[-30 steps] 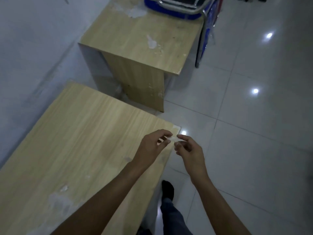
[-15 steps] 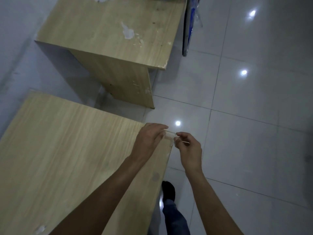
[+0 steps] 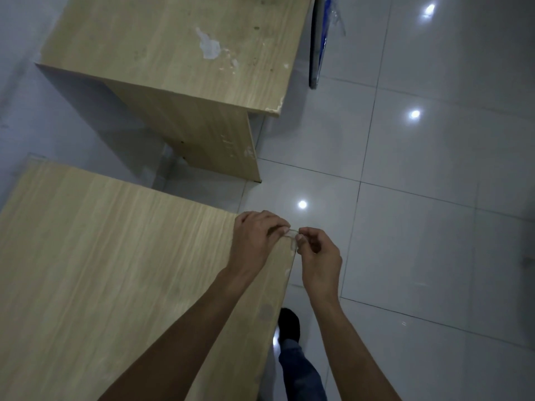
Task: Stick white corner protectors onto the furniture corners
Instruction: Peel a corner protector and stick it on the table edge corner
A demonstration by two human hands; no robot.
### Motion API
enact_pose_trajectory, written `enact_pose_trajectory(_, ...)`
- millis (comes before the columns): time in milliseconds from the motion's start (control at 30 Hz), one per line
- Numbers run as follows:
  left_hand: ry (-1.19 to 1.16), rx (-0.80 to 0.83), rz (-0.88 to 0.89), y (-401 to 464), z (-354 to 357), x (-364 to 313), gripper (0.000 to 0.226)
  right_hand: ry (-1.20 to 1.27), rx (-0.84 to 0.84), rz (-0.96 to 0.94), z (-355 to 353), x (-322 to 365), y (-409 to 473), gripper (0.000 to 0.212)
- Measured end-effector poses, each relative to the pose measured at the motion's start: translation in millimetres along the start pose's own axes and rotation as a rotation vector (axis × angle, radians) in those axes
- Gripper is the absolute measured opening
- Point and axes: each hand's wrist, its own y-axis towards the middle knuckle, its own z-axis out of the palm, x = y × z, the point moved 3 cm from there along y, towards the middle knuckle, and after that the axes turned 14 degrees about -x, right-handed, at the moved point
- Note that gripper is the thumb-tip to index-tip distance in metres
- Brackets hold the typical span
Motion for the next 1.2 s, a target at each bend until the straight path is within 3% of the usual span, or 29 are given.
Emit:
enact_pose_trajectory(133, -0.007, 0.022, 0.007, 4.2, 4.1, -1.9, 0.010, 0.006, -0.002, -0.006, 2.0, -3.2, -2.6, 0.017)
enact_pose_trajectory(467, 0.027, 0.040, 0.009, 8.2, 10.1, -5.9, 0.010, 0.069, -0.015, 0.128, 3.3, -9.7, 3.3, 0.010)
enact_pose_trajectory(867, 0.007, 0.144, -0.068, 19.6, 10.4, -6.7, 0.007, 0.237, 0.111, 0.425, 2.3, -8.3, 9.9, 0.009)
enact_pose_trajectory(1067, -0.034, 0.096, -0.020, 15.9, 8.3, -6.1, 0.006, 0.136, 0.029, 0.265, 2.6, -3.2, 6.7, 0.008)
enact_pose_trajectory(1200, -0.056, 0.078, 0.041, 10.6, 6.2, -0.1, 0.006, 0.127, 0.107, 0.221, -1.5, -7.0, 0.8, 0.020)
